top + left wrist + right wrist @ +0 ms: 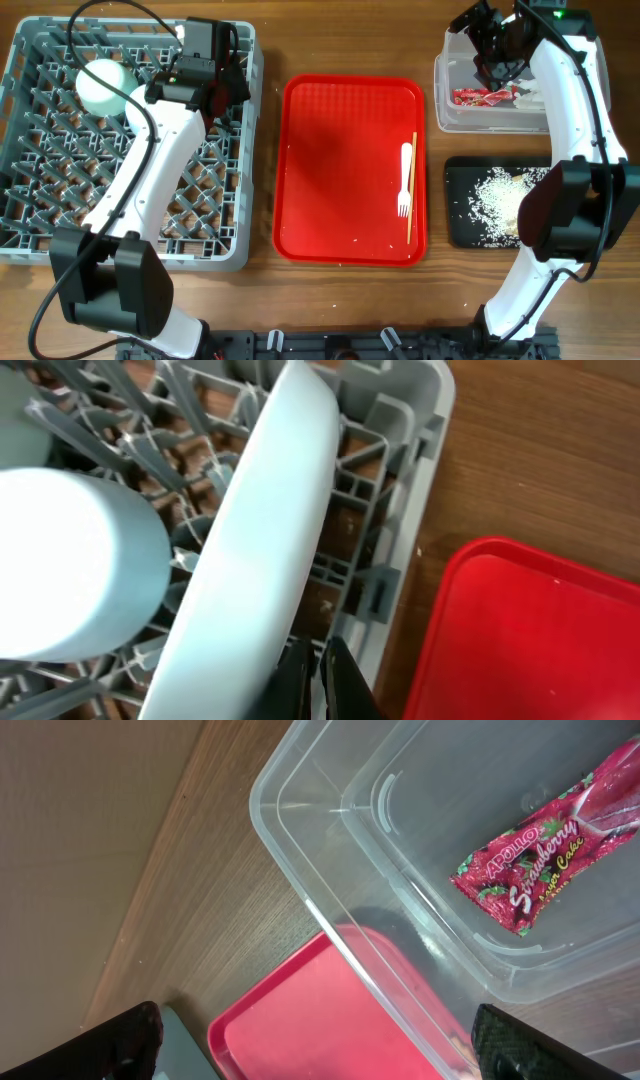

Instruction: Sort waste into correct bins and load items into the dishwasher rack

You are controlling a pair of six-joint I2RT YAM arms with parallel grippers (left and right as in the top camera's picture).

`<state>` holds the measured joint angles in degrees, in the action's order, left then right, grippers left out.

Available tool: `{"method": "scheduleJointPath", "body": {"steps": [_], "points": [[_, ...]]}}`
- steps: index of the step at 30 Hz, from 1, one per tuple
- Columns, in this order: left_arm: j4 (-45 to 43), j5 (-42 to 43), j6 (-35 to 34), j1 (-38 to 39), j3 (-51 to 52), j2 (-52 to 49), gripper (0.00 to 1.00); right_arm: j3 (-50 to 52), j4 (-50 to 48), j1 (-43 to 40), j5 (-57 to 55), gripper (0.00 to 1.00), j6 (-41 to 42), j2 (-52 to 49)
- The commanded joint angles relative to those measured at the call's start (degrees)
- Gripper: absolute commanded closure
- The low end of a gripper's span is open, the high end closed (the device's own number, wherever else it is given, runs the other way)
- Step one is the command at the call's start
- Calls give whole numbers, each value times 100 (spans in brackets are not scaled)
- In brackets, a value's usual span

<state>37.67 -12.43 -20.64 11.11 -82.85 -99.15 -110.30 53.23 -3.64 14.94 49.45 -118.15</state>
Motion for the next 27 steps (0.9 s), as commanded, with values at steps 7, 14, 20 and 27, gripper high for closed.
{"method": "scheduleJointPath", "body": {"steps": [7,14,20,27], "points": [[-59,-323,-553,-223,11,487,79,-144,-9,24,-98,0,48,-90],[181,201,-557,-223,11,1513,45,-142,-9,24,-98,0,48,-90],[1016,212,-1161,-225,11,2673,43,-144,-9,24,-98,0,48,-90],[2072,-339,-1161,-240,13,4319,0,-142,-9,24,-98,0,48,-90]]}}
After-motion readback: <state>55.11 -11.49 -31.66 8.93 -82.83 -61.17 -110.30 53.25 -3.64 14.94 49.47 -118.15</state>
